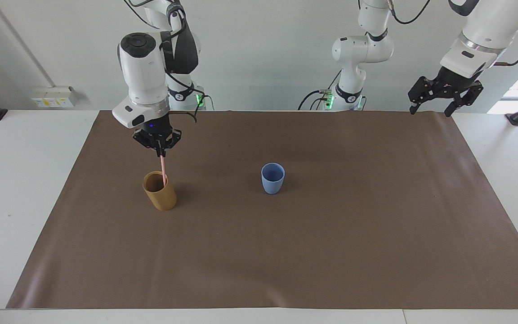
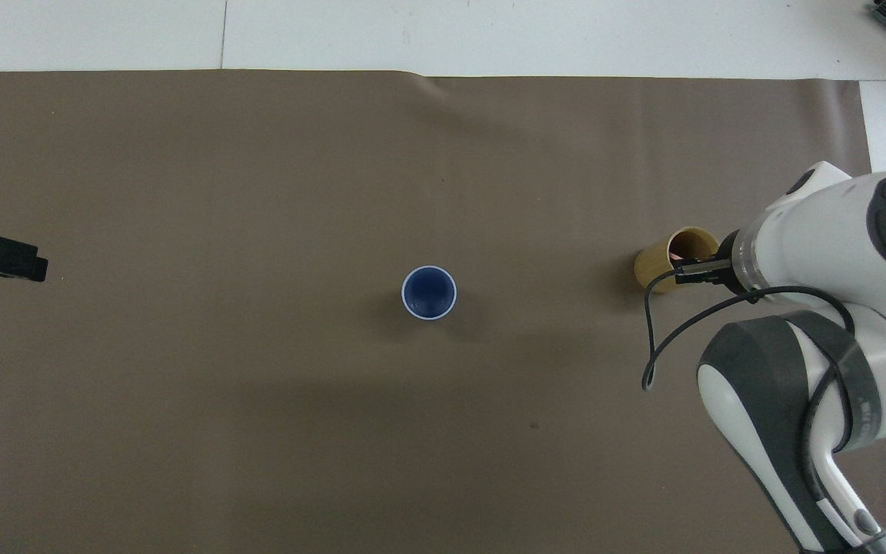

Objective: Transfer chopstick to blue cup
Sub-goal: 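Grasp the pink chopstick in the tan cup with the right gripper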

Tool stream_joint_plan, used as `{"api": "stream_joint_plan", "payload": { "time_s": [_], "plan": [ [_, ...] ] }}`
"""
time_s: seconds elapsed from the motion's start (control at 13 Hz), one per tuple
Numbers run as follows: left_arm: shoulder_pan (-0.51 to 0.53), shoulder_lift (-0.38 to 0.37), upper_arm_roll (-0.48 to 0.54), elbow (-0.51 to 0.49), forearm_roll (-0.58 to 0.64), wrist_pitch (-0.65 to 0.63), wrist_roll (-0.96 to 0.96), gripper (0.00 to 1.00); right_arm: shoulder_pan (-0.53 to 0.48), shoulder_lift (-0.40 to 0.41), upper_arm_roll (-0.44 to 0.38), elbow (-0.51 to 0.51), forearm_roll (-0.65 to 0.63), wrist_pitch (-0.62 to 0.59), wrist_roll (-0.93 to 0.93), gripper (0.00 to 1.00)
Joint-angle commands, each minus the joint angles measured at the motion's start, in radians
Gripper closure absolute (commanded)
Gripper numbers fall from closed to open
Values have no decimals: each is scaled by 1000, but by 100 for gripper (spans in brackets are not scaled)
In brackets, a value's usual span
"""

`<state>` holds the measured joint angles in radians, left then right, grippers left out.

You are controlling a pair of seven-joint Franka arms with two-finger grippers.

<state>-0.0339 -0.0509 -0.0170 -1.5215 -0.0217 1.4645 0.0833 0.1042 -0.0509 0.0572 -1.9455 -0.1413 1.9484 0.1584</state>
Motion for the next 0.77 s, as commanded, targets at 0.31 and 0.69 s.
{"api": "stream_joint_plan", "payload": {
  "time_s": [0.31, 0.69],
  "plan": [
    [2, -52, 5, -12, 5, -62, 0, 0, -61, -9, 1, 189, 106, -236, -28, 100],
    [2, -52, 5, -12, 5, -62, 0, 0, -75, -15, 0, 307, 179, -376, -22, 100]
  ]
}}
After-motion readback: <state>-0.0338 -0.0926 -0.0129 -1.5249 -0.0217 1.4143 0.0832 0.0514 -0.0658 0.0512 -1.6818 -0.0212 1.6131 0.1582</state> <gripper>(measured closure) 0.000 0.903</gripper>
